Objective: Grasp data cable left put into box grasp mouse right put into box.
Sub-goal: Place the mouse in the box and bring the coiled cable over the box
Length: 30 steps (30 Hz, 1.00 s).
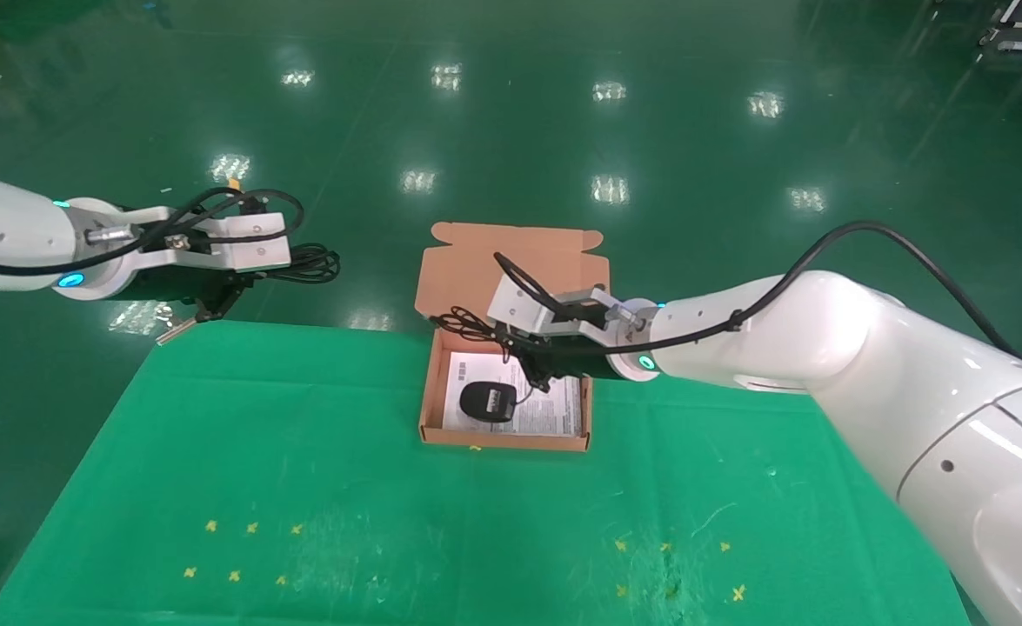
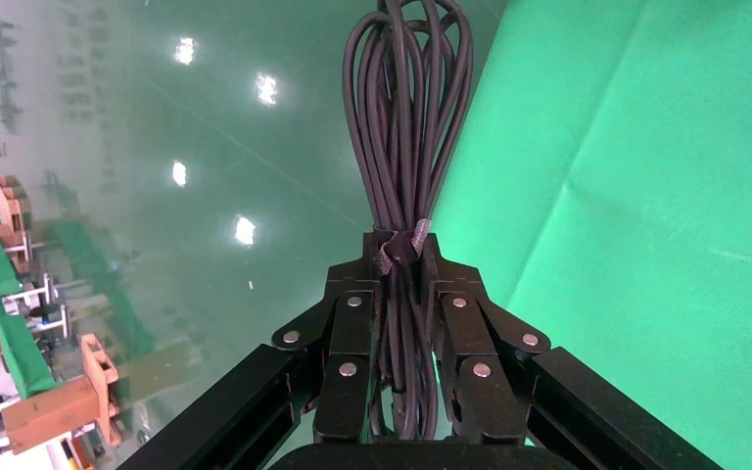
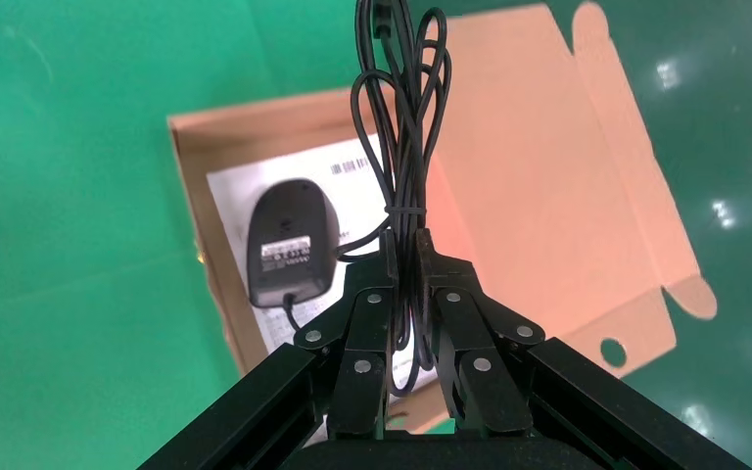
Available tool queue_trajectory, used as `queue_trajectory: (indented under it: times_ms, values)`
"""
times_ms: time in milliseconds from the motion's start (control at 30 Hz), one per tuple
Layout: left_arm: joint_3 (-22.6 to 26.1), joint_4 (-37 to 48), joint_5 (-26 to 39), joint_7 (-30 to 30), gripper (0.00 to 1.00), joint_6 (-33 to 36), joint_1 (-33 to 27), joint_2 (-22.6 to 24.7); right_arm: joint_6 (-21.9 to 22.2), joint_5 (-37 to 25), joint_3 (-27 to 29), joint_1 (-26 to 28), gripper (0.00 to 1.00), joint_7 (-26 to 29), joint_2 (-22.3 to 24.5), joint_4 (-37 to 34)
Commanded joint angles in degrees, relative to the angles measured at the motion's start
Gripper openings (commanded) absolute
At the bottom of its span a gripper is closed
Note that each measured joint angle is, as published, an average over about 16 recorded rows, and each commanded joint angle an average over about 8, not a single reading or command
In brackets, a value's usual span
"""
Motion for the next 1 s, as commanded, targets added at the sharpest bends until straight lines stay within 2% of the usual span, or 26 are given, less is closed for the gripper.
queue_trajectory:
  times_ms: [33,200,233,700,833,1000]
  values:
    - [0.0,0.0,0.0,0.0,0.0,0.0,0.0,0.0,0.6,0.2,-1.5,0.2,0.31,1.6,0.0,-0.1]
    - [0.0,0.0,0.0,0.0,0.0,0.0,0.0,0.0,1.1,0.5,-2.8,0.3,0.93,2.2,0.2,0.4]
    - [0.0,-0.1,0.0,0.0,0.0,0.0,0.0,0.0,1.2,0.6,-3.0,0.3,1.0,2.2,0.3,0.6]
    - [-0.2,2.9,-4.6,3.7,0.0,-3.7,2.3,2.6,1.3,0.2,-3.6,1.4,1.0,2.8,4.2,5.3]
    - [-0.1,5.5,-7.0,7.2,0.0,-6.7,3.5,4.8,1.7,-0.3,-3.4,2.5,1.0,3.0,7.5,6.9]
    - [-0.3,10.5,-11.1,14.4,0.0,-13.4,5.8,8.9,2.0,-1.0,-3.1,3.4,1.0,3.5,13.3,10.8]
